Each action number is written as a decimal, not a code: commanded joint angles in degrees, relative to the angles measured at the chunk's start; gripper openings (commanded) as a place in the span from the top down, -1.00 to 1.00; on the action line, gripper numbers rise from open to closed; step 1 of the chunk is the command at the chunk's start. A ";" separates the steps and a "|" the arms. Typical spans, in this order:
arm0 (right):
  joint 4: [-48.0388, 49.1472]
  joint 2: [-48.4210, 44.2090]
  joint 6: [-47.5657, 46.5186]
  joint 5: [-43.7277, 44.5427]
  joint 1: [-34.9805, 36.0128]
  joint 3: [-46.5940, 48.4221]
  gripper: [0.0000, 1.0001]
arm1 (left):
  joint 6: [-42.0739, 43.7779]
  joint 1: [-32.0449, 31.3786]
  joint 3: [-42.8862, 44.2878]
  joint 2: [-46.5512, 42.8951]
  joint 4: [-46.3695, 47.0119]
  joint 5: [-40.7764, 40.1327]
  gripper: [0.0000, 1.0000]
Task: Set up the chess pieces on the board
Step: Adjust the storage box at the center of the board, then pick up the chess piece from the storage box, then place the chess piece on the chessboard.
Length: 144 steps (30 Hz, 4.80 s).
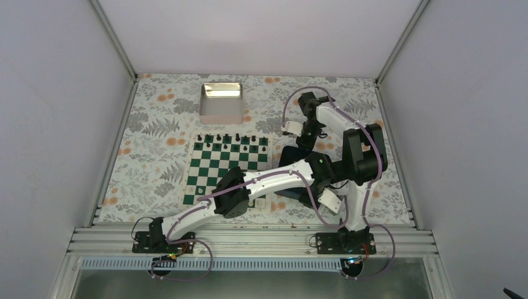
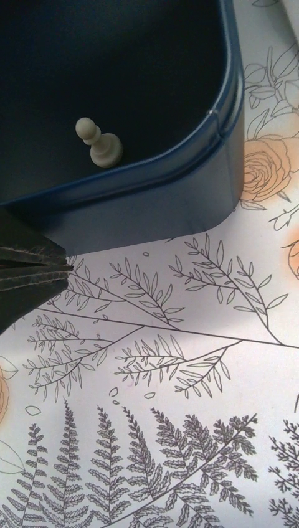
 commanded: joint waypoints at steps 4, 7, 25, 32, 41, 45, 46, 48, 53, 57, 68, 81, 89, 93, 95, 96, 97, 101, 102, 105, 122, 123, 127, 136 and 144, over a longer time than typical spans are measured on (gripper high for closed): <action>-0.79 -3.08 -0.27 -2.19 0.40 0.60 0.92 | -0.45 -1.20 1.37 -0.02 2.30 0.83 0.95; -0.92 -5.47 -1.60 -3.67 -2.73 1.59 0.92 | -1.21 -1.45 -3.93 -3.53 2.25 -0.59 0.95; -0.73 -24.58 -7.59 -6.11 -12.40 -7.66 0.08 | -7.83 0.66 -37.47 -41.47 7.60 -14.62 -0.08; -2.15 -32.09 -5.29 -4.33 -5.48 -14.16 -0.38 | -5.63 17.44 -41.56 -51.45 13.10 -20.48 -0.85; 0.76 -33.22 -1.14 1.29 1.91 -20.80 -0.47 | -4.03 49.76 -52.11 -66.65 35.46 -20.23 -1.00; 1.76 -30.51 0.81 4.46 1.91 -21.60 -0.30 | -8.85 66.85 -54.54 -69.76 42.56 -13.76 -1.00; 2.28 -29.90 1.19 5.19 1.94 -21.75 -0.29 | -10.69 71.16 -55.12 -70.09 43.80 -10.80 -1.00; 2.82 -28.76 1.61 6.05 1.95 -21.90 -0.27 | -14.37 78.35 -56.87 -70.52 45.63 -4.71 -1.00; 4.22 -25.74 2.36 7.36 1.92 -22.87 -0.20 | -20.11 85.90 -64.89 -72.38 52.00 1.37 -1.00; 6.69 -24.25 2.93 9.61 1.41 -25.17 -0.19 | -21.03 87.22 -67.39 -71.61 52.89 4.08 -1.00; 13.61 -21.09 3.23 11.80 0.94 -28.60 -0.17 | -22.45 88.00 -67.51 -69.88 52.95 7.90 -1.00; 14.59 -17.92 3.08 11.83 0.76 -28.63 0.09 | -22.38 88.00 -67.64 -69.77 52.38 9.11 -1.00; 14.99 -18.28 3.26 13.07 0.24 -29.50 0.21 | -22.03 88.00 -67.71 -69.84 51.94 10.21 -1.00; 15.33 -17.71 3.74 13.23 0.06 -29.72 0.33 | -21.89 88.00 -67.91 -69.92 51.93 10.53 -1.00; 15.73 -17.74 3.68 12.90 0.06 -29.80 0.42 | -21.79 88.00 -68.02 -70.02 51.97 10.61 -1.00; 15.80 -17.75 3.67 12.64 0.06 -29.76 0.47 | -21.77 88.00 -68.03 -70.02 51.95 10.61 -1.00; 15.70 -17.79 3.67 12.61 0.07 -29.68 0.50 | -21.77 88.00 -68.08 -70.02 51.99 10.60 -1.00; 14.26 -18.39 3.88 12.63 0.08 -28.68 0.65 | -21.72 88.00 -68.13 -70.20 51.94 10.60 -1.00; 13.71 -18.82 3.93 12.60 0.08 -28.28 0.67 | -21.74 88.00 -68.17 -70.28 51.96 10.60 -1.00; 10.96 -21.59 3.98 12.03 0.40 -26.52 0.73 | -21.68 88.04 -68.26 -70.33 52.08 10.60 -1.00; -3.23 -24.89 10.12 8.53 23.49 -11.99 0.86 | -21.68 88.00 -67.85 -71.11 51.65 10.60 -1.00; -3.33 -23.89 10.51 8.43 25.59 -11.03 0.86 | -21.68 88.01 -67.83 -71.23 51.64 10.60 -1.00; -2.69 -18.17 11.38 8.09 32.45 -7.80 0.86 | -21.59 88.01 -67.74 -71.00 51.56 10.87 -1.00; 0.43 -6.98 10.64 6.79 41.09 -3.67 0.88 | -21.41 88.03 -67.64 -70.82 51.44 11.25 -1.00; 1.28 -0.78 9.61 5.88 43.47 -0.04 0.88 | -21.42 88.00 -67.92 -70.75 51.73 11.59 -1.00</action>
